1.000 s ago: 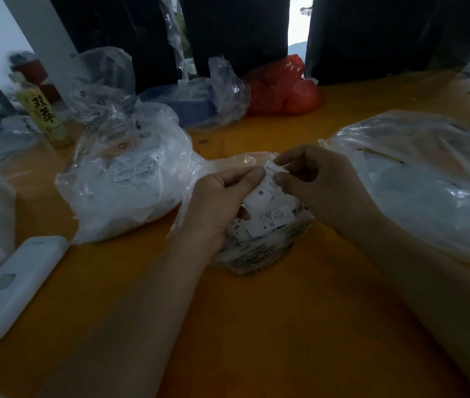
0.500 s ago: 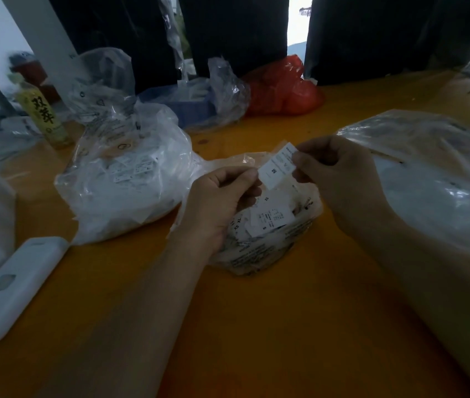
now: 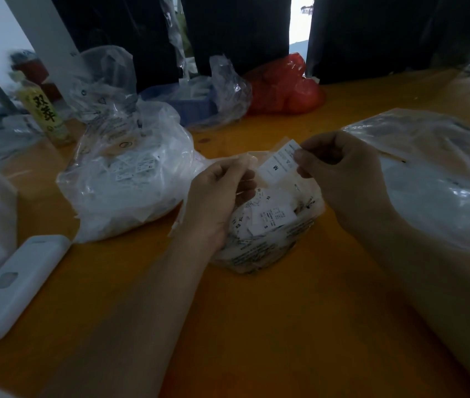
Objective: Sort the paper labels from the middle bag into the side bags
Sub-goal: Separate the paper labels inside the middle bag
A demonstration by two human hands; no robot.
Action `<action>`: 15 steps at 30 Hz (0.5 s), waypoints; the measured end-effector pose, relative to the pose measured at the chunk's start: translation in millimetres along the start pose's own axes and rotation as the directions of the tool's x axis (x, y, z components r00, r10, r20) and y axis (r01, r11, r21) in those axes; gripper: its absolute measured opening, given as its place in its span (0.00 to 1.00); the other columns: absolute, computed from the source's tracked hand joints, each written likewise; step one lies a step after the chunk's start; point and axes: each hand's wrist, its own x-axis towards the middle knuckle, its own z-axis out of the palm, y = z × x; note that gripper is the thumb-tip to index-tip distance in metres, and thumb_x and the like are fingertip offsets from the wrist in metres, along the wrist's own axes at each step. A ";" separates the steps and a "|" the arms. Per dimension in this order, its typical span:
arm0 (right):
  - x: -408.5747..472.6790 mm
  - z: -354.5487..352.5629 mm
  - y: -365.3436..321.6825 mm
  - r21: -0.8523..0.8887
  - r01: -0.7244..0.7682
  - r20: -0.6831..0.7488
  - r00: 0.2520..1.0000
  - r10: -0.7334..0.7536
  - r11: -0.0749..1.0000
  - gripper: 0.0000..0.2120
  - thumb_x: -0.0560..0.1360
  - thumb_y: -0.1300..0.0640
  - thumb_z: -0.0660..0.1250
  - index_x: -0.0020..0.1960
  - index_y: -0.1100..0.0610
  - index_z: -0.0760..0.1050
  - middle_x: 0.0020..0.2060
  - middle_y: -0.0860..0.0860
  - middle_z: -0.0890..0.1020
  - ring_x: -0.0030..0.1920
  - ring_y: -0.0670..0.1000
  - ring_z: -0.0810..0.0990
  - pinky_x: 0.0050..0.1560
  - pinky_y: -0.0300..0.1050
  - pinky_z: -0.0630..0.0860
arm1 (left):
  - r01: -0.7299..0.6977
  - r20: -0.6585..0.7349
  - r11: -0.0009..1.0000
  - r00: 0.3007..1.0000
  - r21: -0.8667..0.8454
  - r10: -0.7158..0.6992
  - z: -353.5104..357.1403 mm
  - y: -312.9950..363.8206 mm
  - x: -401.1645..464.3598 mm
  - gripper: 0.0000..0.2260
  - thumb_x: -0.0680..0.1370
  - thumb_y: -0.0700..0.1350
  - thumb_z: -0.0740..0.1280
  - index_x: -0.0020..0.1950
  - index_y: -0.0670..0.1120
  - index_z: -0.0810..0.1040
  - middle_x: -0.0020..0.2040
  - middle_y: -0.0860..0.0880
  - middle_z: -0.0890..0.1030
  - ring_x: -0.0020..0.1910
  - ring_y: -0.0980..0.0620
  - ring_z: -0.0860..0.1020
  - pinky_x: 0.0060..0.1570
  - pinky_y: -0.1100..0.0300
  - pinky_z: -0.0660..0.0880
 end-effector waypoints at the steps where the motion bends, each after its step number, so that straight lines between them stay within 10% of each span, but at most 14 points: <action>1: -0.3 0.6 0.0 0.002 -0.001 0.009 1.000 0.001 1.000 0.04 0.75 0.55 0.75 0.48 0.51 0.80 0.39 0.45 0.85 0.40 0.44 0.85 0.41 0.32 0.78 | 0.007 0.033 1.000 0.999 0.022 -0.008 0.2 -0.5 -0.5 0.06 0.79 0.47 0.75 0.49 0.45 0.87 0.44 0.48 0.87 0.44 0.54 0.85 0.46 0.61 0.81; 15: 1.5 1.5 2.4 0.084 -0.040 0.029 0.999 0.038 0.996 0.04 0.75 0.56 0.75 0.47 0.51 0.81 0.39 0.48 0.85 0.40 0.48 0.86 0.43 0.38 0.81 | 0.093 0.123 0.984 0.990 -0.150 -0.075 2.1 3.7 -3.1 0.12 0.72 0.45 0.78 0.54 0.43 0.85 0.50 0.44 0.87 0.45 0.53 0.85 0.46 0.63 0.81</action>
